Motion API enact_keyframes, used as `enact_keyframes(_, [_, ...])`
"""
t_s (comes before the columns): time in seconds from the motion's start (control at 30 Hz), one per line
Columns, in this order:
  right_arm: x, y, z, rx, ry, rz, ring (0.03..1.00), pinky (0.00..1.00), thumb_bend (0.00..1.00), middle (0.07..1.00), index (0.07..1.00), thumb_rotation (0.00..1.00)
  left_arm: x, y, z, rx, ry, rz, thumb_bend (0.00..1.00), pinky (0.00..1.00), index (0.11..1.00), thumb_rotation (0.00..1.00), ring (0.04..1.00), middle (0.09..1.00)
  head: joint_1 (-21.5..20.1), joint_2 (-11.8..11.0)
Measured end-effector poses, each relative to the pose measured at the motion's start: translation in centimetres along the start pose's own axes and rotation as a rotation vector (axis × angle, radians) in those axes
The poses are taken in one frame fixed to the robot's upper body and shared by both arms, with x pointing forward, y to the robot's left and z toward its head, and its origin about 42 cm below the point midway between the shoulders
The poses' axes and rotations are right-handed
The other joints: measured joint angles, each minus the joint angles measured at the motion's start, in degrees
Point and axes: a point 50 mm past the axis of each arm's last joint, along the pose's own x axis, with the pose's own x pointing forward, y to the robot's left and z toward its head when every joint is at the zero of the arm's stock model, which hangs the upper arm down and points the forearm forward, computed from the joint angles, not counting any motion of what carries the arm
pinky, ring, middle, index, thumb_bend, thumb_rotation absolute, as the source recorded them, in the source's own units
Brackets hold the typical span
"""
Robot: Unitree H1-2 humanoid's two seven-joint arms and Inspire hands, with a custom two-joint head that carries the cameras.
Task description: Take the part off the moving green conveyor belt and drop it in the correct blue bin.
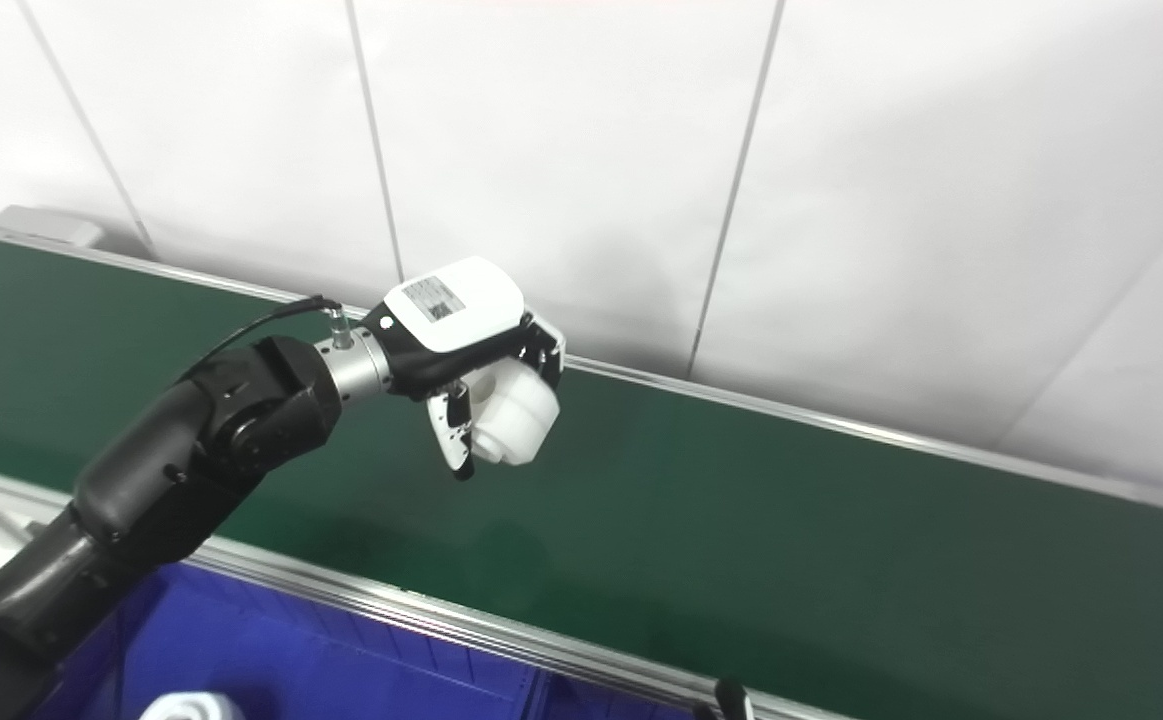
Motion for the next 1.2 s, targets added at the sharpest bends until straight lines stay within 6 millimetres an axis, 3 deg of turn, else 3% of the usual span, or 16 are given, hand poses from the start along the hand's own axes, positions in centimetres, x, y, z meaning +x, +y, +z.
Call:
enact_keyframes(0.13, [0.2,0.2,0.5,0.012,0.011,0.008,0.994,1.00,0.77,1.000,1.000,1.00,-2.2,0.4,0.1,0.011,0.013,-0.045,0.52,0.34,0.495,0.00,0.323,0.403,0.00,1.24])
enact_keyframes(0.23, [0.3,0.3,0.9,0.013,-0.001,0.010,0.983,1.00,0.77,1.000,1.000,1.00,-4.3,0.2,0.4,0.019,0.019,-0.076,0.53,0.33,0.484,0.00,0.310,0.466,-0.44,1.42])
enact_keyframes(0.3, [0.3,0.4,0.9,0.014,-0.002,0.012,0.973,0.98,0.77,1.000,1.000,1.00,-5.4,-0.2,0.8,0.018,0.025,-0.110,0.52,0.37,0.498,0.00,0.350,0.447,-0.70,1.50])
enact_keyframes(0.47, [-0.1,0.6,1.1,0.017,0.008,0.015,0.960,0.96,0.77,1.000,1.000,1.00,-8.6,-3.2,2.0,-0.069,0.054,-0.202,0.52,0.37,0.499,0.00,0.356,0.412,-2.10,2.56])
enact_keyframes(0.6, [-0.6,0.6,1.0,0.015,0.024,0.014,0.952,0.96,0.75,1.000,1.000,1.00,-10.7,-6.6,3.4,-0.132,0.055,-0.300,0.52,0.44,0.481,0.00,0.418,0.482,-2.45,2.56])
enact_keyframes(0.83, [-0.5,1.0,1.3,0.020,0.027,0.028,0.945,0.95,0.76,1.000,1.000,0.96,-11.5,-11.5,4.2,-0.134,0.018,-0.444,0.52,0.47,0.482,0.00,0.444,0.488,-4.12,2.21])
enact_keyframes(1.03, [-0.4,1.2,1.3,0.025,0.028,0.030,0.937,0.94,0.76,1.000,1.000,0.95,-12.1,-13.5,4.5,-0.127,0.022,-0.488,0.52,0.53,0.464,0.00,0.498,0.517,-4.48,2.29])
enact_keyframes(1.2, [-0.4,1.2,1.3,0.025,0.028,0.028,0.937,0.94,0.75,1.000,1.000,0.95,-12.2,-15.0,4.8,-0.037,0.016,-0.478,0.53,0.48,0.493,0.00,0.487,0.483,-4.74,2.21])
